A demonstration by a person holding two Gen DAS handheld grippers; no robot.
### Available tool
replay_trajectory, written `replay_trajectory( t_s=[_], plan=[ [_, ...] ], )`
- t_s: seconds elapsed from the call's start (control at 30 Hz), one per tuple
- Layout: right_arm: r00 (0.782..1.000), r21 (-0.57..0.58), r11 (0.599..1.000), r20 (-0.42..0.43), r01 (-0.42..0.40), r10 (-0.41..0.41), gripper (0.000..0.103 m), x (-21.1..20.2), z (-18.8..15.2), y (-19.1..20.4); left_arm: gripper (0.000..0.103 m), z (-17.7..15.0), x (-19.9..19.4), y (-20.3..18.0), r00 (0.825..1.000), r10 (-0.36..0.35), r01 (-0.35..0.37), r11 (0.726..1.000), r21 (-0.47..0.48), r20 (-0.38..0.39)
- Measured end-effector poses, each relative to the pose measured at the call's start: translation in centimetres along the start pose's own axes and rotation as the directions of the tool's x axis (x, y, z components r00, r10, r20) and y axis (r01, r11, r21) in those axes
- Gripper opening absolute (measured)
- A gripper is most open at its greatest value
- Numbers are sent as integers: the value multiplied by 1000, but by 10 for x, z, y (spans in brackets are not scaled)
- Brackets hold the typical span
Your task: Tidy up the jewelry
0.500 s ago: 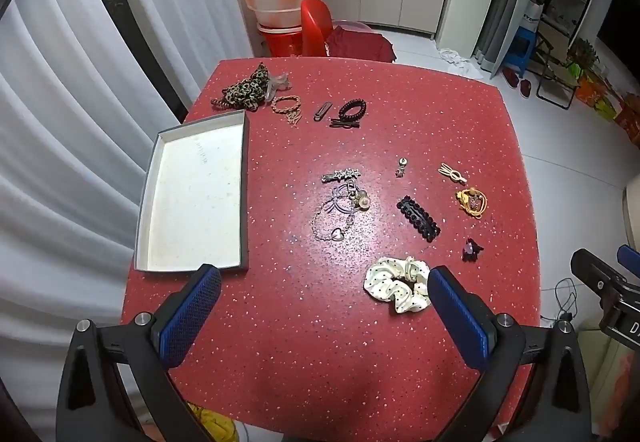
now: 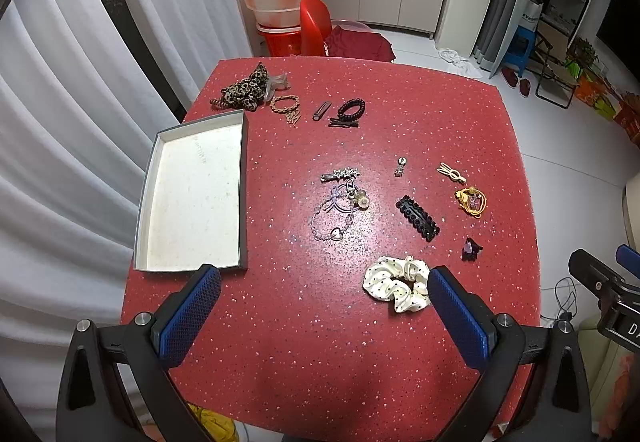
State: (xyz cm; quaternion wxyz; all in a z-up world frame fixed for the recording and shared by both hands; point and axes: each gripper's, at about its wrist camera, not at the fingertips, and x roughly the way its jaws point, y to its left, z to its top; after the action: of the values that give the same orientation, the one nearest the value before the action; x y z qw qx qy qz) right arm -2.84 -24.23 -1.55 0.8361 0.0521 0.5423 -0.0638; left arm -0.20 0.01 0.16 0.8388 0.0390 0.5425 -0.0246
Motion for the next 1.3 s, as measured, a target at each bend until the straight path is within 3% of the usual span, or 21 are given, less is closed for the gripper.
replay_trajectory(
  t_s=[1.3],
  plan=[
    [1000, -6, 1000, -3, -1, 1, 103, 0, 1, 4, 103, -1, 2, 1, 1000, 3, -3, 1000, 5, 4]
  ],
)
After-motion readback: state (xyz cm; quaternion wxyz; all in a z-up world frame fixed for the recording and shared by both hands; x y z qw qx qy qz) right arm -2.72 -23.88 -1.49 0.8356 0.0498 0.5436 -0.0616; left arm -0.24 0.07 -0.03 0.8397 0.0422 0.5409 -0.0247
